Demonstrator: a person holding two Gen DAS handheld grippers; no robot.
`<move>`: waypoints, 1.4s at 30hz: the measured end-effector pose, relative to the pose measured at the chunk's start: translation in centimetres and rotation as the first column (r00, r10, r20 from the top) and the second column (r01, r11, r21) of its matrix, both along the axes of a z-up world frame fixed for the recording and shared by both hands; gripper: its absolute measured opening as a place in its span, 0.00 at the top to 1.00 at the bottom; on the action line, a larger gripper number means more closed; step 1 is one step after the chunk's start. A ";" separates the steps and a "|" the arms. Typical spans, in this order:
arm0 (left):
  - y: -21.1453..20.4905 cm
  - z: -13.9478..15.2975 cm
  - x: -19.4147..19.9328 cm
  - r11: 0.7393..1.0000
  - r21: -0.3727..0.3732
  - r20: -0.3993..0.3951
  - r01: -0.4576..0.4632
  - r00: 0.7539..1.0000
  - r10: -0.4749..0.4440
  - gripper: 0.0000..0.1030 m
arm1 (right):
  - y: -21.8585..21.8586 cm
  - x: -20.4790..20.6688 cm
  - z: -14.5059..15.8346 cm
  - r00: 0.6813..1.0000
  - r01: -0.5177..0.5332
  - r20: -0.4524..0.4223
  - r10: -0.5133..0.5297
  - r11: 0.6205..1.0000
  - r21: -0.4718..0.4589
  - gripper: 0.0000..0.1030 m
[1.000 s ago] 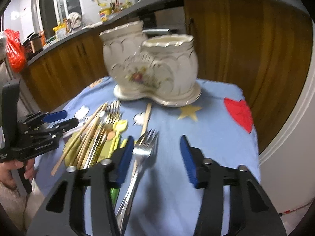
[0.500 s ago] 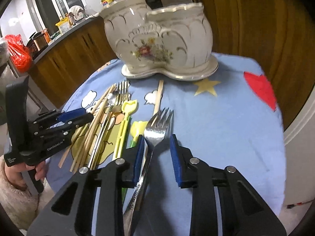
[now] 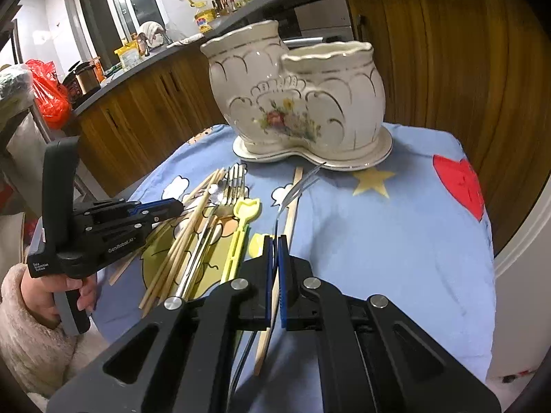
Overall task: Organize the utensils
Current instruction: 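Grasp a wooden chopstick with the left tool while the right tool grasps a silver fork, then lower the chopstick into the tall cup with left while right drops fork into small cup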
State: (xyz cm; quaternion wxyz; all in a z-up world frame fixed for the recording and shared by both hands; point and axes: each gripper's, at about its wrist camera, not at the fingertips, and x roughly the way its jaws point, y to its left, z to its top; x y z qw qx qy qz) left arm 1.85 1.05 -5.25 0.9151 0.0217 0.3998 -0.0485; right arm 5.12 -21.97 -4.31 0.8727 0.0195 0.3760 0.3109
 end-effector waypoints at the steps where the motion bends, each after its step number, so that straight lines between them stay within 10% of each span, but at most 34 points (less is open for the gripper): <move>1: 0.2 0.4 -0.2 1.000 -0.005 0.012 -0.002 1.000 0.002 0.94 | 0.0 -0.1 0.2 1.000 -0.002 0.010 0.002 1.000 0.002 0.97; 8: 1.3 3.8 -1.6 0.998 -0.066 0.138 -0.009 0.990 0.018 0.94 | -0.6 -2.1 3.1 0.976 0.028 0.214 -0.036 0.999 0.039 0.98; 17: 0.9 9.3 -1.4 0.985 -0.163 0.375 0.062 0.927 0.004 0.94 | -0.1 -2.6 8.2 0.859 0.104 0.497 -0.121 0.993 0.063 0.98; 29: -2.4 17.1 9.0 0.952 -0.255 0.567 0.169 0.824 0.006 0.94 | -1.8 6.1 13.5 0.805 0.204 0.505 -0.313 0.944 0.259 0.98; 42: -4.1 15.7 14.6 0.991 -0.123 0.652 0.054 0.757 0.039 0.94 | -0.9 11.6 10.5 0.812 0.274 0.450 -0.372 0.923 0.269 0.98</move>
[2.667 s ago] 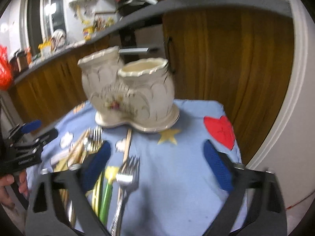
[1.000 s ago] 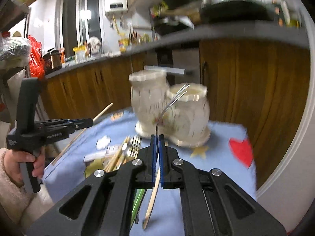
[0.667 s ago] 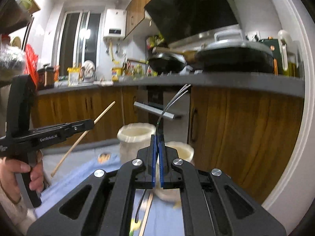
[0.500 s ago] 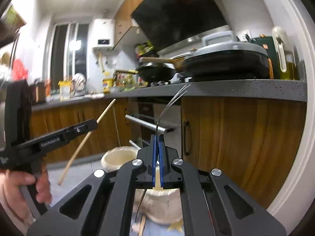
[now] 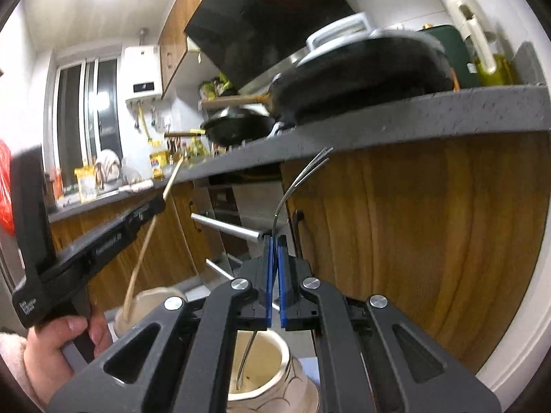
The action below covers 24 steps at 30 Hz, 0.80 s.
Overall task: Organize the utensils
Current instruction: 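Lower the chopstick into the tall cup with left while right drops fork into small cup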
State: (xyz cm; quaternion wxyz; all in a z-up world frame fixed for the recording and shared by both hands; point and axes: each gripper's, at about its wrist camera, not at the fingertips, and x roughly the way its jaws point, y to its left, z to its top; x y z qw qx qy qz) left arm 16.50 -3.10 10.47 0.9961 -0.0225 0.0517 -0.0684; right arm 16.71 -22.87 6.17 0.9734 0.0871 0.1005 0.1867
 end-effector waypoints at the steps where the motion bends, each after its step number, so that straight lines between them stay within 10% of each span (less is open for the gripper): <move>1: 0.1 -0.1 -0.1 1.000 0.000 0.004 -0.001 1.000 0.001 0.94 | 0.2 0.1 -0.2 1.000 -0.005 -0.004 0.005 1.000 -0.011 0.98; 24: 2.7 -5.3 -6.0 0.999 0.001 -0.177 0.042 0.983 -0.041 0.92 | 1.1 0.0 -3.1 0.990 -0.071 -0.131 0.053 0.988 -0.137 0.98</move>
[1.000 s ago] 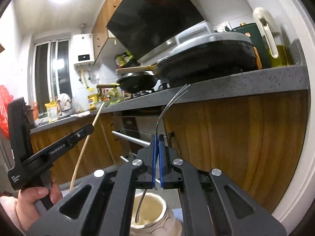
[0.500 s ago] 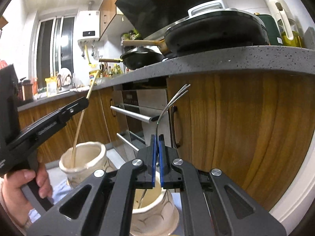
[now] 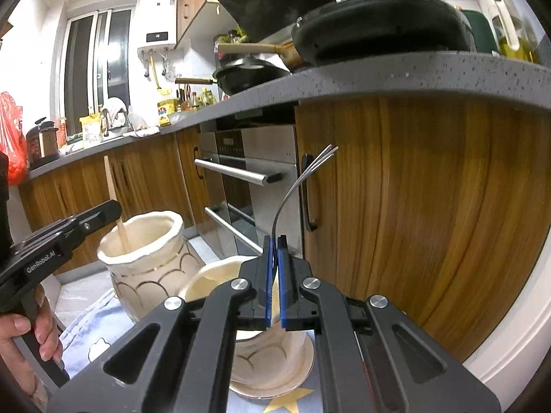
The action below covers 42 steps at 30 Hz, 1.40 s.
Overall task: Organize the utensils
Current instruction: 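Lower the chopstick into the tall cup with left while right drops fork into small cup, then withdraw both open tools from the holder back over the utensil pile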
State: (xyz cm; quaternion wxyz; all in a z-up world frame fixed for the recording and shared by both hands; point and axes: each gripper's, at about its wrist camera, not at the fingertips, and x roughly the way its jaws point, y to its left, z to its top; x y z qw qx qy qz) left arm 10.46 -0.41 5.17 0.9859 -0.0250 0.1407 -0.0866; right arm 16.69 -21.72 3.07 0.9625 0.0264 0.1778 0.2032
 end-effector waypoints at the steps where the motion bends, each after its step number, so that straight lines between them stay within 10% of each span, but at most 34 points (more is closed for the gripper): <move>1: 0.0 -0.1 0.0 1.000 0.004 -0.002 -0.003 1.000 0.003 0.90 | 0.0 0.2 -0.1 1.000 0.000 -0.011 0.000 1.000 -0.002 0.98; 6: 0.0 -0.5 -0.3 1.000 0.005 -0.014 -0.016 1.000 0.016 0.74 | -0.4 0.3 -0.4 0.999 0.007 -0.031 -0.007 1.000 0.004 0.94; 9: 0.1 -0.5 -1.0 0.999 0.012 0.005 -0.032 0.999 0.032 0.54 | -0.7 -0.1 -0.1 1.000 0.005 -0.028 -0.004 1.000 0.025 0.60; 12: 0.1 -0.4 -2.3 0.998 0.042 0.032 -0.053 0.998 0.052 0.40 | -1.1 -0.9 0.1 1.000 0.021 -0.022 -0.021 0.999 0.025 0.57; 20: 0.8 -1.4 -5.4 0.995 0.059 -0.012 -0.077 0.997 0.078 0.09 | -2.4 -4.4 0.1 1.000 0.014 -0.023 -0.012 0.998 0.054 0.06; 42: 3.5 -8.1 -10.4 0.987 0.089 -0.307 -0.130 0.940 0.151 0.06 | -0.6 -8.9 -5.8 0.975 -0.010 -0.222 -0.017 0.993 -0.120 0.05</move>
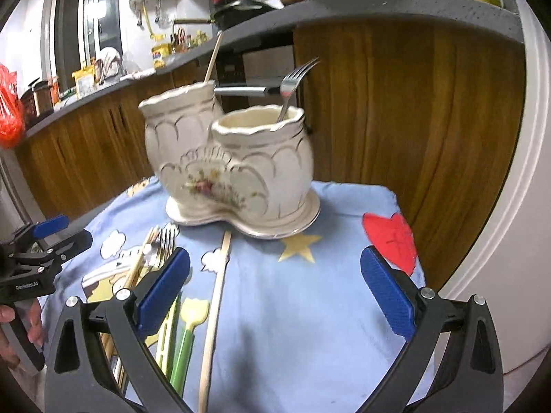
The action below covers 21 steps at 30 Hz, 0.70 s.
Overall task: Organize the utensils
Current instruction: 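Withdraw both open tools from the holder back over the utensil pile, then grasp another wooden chopstick with the left tool while the right tool grasps a chopstick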
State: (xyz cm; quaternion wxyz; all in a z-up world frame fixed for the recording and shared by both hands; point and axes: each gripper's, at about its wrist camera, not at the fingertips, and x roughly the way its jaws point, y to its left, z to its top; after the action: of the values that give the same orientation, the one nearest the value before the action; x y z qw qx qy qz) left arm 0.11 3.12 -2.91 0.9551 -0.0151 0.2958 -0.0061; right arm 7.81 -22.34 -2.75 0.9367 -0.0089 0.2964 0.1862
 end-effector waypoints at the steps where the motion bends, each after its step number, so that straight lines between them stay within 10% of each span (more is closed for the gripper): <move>1: 0.0 -0.1 0.0 1.000 0.003 -0.006 0.003 1.000 -0.003 0.06 | 0.2 -0.1 0.0 1.000 -0.002 -0.002 0.002 1.000 -0.008 0.05; 7: -1.0 -0.8 0.2 0.996 0.086 -0.053 0.013 0.999 -0.009 0.06 | 1.6 0.8 -1.0 0.996 -0.032 -0.082 0.028 0.999 -0.044 0.13; 13: -1.6 -1.9 0.8 0.995 0.067 -0.143 0.078 0.987 -0.068 0.09 | 3.4 1.2 -2.3 0.982 -0.105 -0.163 0.091 0.992 -0.076 0.55; 21: -2.8 -2.9 1.1 0.987 0.078 -0.210 0.140 0.970 -0.121 0.40 | 3.5 0.9 -2.3 0.980 -0.126 -0.163 0.111 0.989 -0.084 0.58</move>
State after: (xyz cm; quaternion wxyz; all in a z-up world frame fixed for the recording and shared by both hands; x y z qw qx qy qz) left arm 1.25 0.35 -5.84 0.9167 0.0479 0.3929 -0.0539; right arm 8.69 -18.86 -5.08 0.8961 -0.0558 0.3770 0.2274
